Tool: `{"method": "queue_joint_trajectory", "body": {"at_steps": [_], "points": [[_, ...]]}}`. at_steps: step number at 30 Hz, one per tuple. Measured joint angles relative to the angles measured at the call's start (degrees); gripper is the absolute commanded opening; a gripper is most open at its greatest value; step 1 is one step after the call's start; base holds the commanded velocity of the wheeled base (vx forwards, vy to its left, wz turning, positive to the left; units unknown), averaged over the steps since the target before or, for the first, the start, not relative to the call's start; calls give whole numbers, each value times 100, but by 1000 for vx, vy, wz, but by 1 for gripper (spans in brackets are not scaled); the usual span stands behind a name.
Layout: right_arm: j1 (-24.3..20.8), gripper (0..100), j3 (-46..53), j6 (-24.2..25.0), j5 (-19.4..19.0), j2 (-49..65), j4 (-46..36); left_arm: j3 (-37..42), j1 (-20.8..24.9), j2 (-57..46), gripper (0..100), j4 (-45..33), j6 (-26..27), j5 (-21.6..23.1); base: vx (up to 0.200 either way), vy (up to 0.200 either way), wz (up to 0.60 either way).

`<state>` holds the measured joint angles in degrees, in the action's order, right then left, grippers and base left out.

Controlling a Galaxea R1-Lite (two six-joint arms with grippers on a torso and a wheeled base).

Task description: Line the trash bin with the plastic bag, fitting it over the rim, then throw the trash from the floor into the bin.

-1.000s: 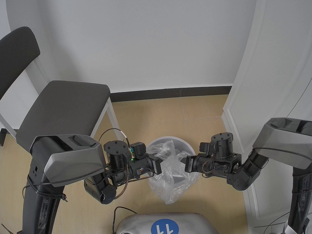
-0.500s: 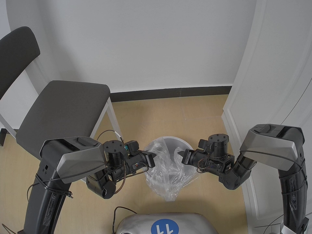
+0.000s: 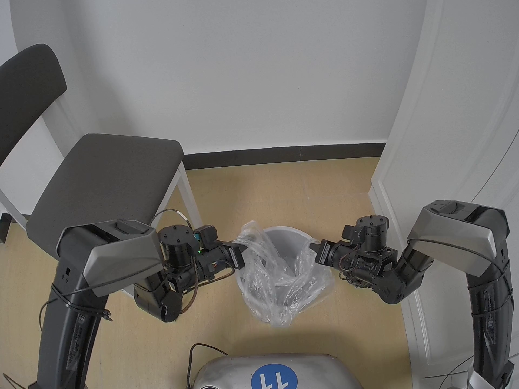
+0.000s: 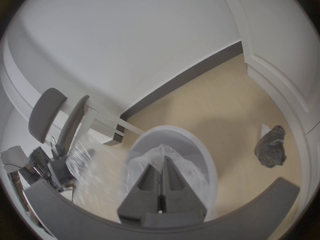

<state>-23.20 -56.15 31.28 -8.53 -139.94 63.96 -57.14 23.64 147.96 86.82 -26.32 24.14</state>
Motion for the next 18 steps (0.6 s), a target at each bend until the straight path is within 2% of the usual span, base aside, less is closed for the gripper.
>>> {"method": "queue_joint_trajectory", "body": {"at_steps": [10,18], "points": [[300,0,21,-484,2,462,-630,232,-495,-763,0,-1487,1053,13,0,0,0],[557,0,80,-1097,6,639,-851,245,-761,-1086,0,-2215,1735,13,0,0,0]]}}
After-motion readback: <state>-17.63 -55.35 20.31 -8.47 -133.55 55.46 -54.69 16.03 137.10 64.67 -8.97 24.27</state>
